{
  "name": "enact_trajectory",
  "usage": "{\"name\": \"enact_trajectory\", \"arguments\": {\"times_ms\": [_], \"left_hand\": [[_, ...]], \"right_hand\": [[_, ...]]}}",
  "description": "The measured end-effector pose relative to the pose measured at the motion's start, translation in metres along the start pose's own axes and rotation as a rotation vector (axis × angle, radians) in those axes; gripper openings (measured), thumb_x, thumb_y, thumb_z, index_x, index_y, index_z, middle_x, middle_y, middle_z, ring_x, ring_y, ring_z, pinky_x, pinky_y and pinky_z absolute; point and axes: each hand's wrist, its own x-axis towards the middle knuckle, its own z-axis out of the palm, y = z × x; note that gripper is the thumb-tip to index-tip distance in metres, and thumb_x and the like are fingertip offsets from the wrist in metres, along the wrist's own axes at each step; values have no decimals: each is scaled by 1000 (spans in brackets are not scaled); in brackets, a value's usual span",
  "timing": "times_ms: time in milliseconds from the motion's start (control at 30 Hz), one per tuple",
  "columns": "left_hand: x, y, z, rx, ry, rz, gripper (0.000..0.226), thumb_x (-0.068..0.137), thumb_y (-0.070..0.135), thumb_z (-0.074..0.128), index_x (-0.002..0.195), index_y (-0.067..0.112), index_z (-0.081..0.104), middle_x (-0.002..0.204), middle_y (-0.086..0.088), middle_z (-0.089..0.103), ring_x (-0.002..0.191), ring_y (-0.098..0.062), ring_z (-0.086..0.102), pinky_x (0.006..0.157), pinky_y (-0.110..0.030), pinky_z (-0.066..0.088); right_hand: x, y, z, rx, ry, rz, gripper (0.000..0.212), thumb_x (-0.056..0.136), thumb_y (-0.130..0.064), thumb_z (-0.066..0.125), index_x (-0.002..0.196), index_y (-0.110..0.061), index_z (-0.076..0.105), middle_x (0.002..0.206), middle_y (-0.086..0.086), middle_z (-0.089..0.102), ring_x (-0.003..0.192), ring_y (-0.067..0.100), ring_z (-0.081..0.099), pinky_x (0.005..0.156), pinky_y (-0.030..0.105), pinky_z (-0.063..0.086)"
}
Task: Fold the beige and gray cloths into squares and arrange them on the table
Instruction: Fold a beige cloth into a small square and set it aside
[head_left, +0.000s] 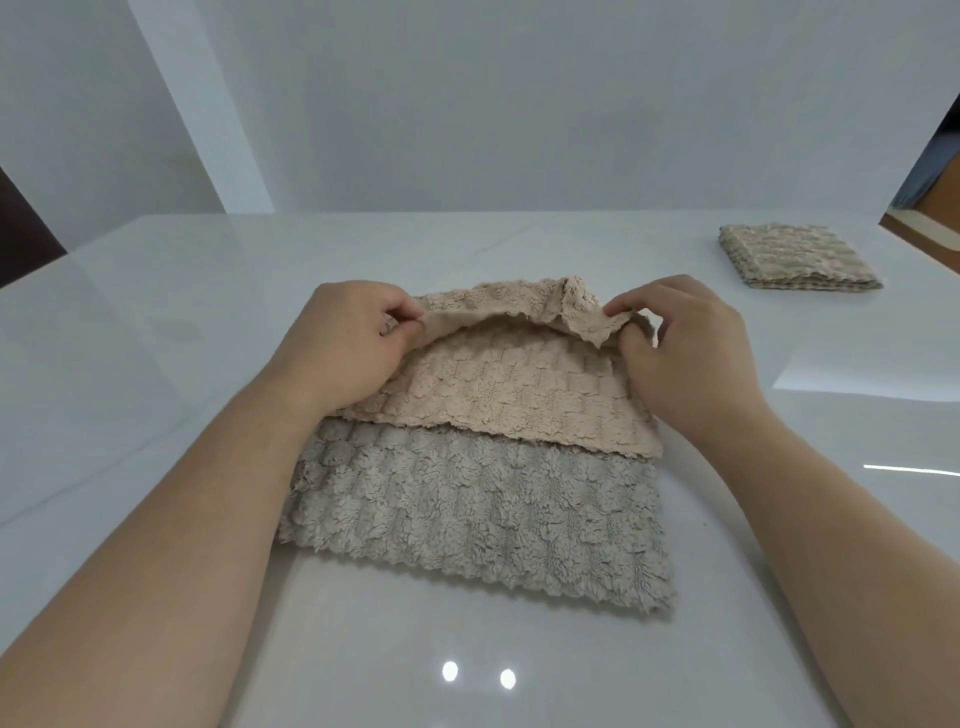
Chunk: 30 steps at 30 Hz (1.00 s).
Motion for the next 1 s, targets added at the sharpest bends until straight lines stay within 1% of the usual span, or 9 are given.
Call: {"name": "enact_trajectory", "arguments": {"times_ms": [67,167,267,433,533,667,767,900,1000], "left_hand": [[1,0,-2,-190,58,-79,8,98,22,65,93,26,69,82,15,70,61,-6,72,68,-12,50],[1,2,-8,-540,92,-196,8,100,8,60,98,13,65,101,-7,72,68,-23,77,67,-34,61],[3,2,-15,-649,129,-246,12,95,-1,63,93,10,68,94,-16,74,80,-29,77,77,-41,62],[0,-2,-32,-320,98,-284,15,81,13,70,72,23,77,74,2,75,81,-22,74,77,-34,60],[-3,3,-37,-237,70,-308,20,79,35,75,65,21,77,67,7,74,81,-22,73,79,-37,59],[-5,7,-37,-162,-1,-354,38,75,57,80,61,22,77,64,-3,74,73,-24,73,77,-39,59],[-8,9,-37,-54,-84,-372,25,70,40,90,64,20,76,66,-1,74,74,-20,72,71,-31,55],[-10,10,-36,-68,-121,-384,17,68,17,92,69,21,76,71,1,75,75,-20,73,82,-40,60],[-11,10,-35,-23,-167,-367,20,69,14,91,73,21,73,75,0,73,74,-21,70,70,-32,56]], "right_hand": [[-1,-5,-4,31,18,25,25,87,-9,59,93,-26,76,87,-15,65,67,-1,51,72,23,41],[-3,-13,-9,135,-18,110,26,89,-8,56,86,-26,74,62,-11,63,50,8,53,59,24,45],[-4,-20,-13,239,-85,169,27,89,-6,54,79,-26,70,67,2,72,49,19,56,51,25,45],[-4,-31,-26,245,-207,152,22,84,-11,51,65,-12,63,65,13,66,68,37,64,55,33,46],[-5,-37,-31,207,-278,158,32,88,-20,49,67,4,49,60,20,50,53,30,42,54,32,34],[-4,-43,-33,128,-333,258,50,93,-36,47,76,10,57,49,-1,52,51,28,46,55,31,37],[-3,-45,-35,61,-367,297,43,88,-35,52,78,5,64,52,1,60,49,20,46,52,26,39],[-7,-49,-33,-89,-472,263,16,81,-18,60,69,-13,70,63,3,69,54,17,58,48,23,44],[-8,-52,-33,-173,-498,215,19,82,-13,59,68,-19,69,67,1,71,65,19,67,52,26,52]]}}
